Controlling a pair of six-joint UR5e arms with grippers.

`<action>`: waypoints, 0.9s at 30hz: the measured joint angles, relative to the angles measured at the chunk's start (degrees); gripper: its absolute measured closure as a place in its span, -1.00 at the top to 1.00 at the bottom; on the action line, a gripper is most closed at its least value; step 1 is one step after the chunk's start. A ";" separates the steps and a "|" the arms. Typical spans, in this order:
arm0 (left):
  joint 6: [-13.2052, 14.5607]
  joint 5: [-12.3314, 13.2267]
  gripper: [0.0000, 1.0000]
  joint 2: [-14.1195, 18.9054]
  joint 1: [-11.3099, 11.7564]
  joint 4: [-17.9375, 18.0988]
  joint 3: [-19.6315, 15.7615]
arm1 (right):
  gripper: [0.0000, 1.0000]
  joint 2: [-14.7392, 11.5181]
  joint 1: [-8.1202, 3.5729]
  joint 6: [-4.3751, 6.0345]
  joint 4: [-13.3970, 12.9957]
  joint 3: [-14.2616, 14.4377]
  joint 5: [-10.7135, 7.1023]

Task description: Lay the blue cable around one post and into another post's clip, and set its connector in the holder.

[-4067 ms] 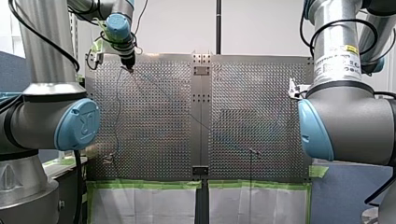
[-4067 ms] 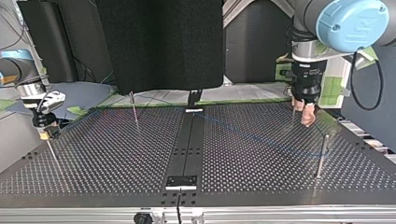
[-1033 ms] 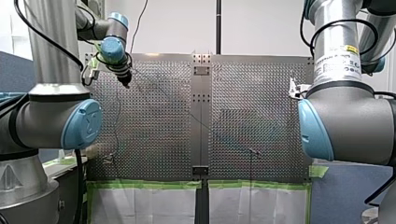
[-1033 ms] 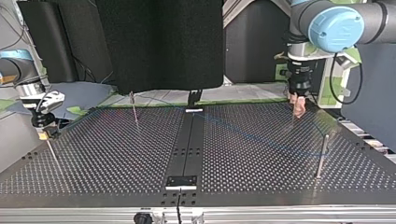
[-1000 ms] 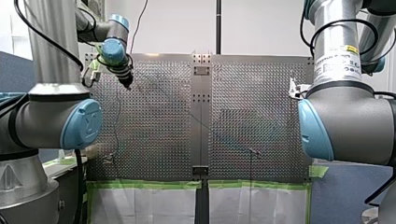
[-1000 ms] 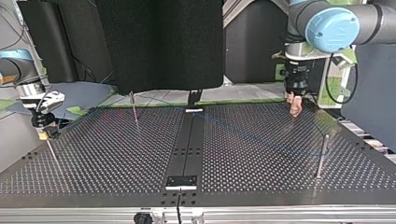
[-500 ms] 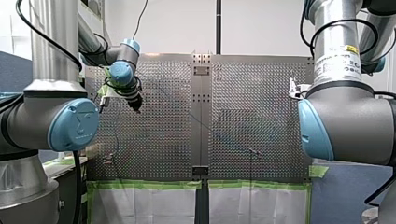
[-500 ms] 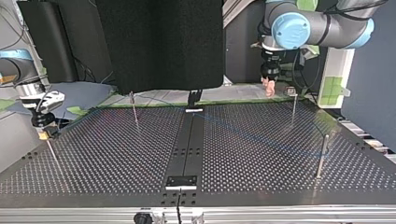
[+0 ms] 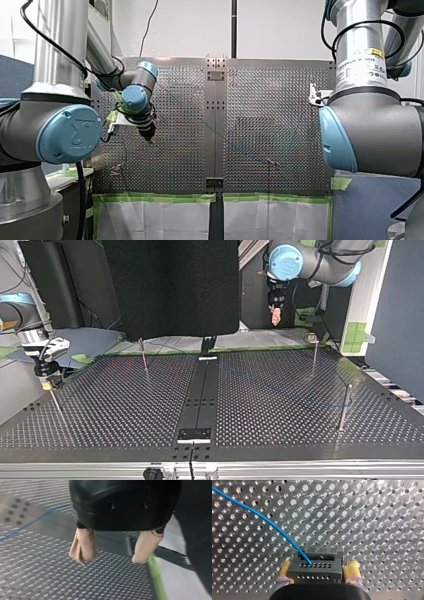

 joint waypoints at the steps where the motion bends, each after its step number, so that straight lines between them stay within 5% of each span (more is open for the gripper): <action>1: 0.31 -0.32 1.00 -0.44 -0.44 0.46 -0.42 | 0.78 -0.01 0.03 -0.01 0.00 0.00 0.00; 27: 0.98 -0.81 1.00 -13.24 -13.23 13.26 -12.53 | 0.78 -0.09 0.65 0.32 -0.03 -0.31 0.22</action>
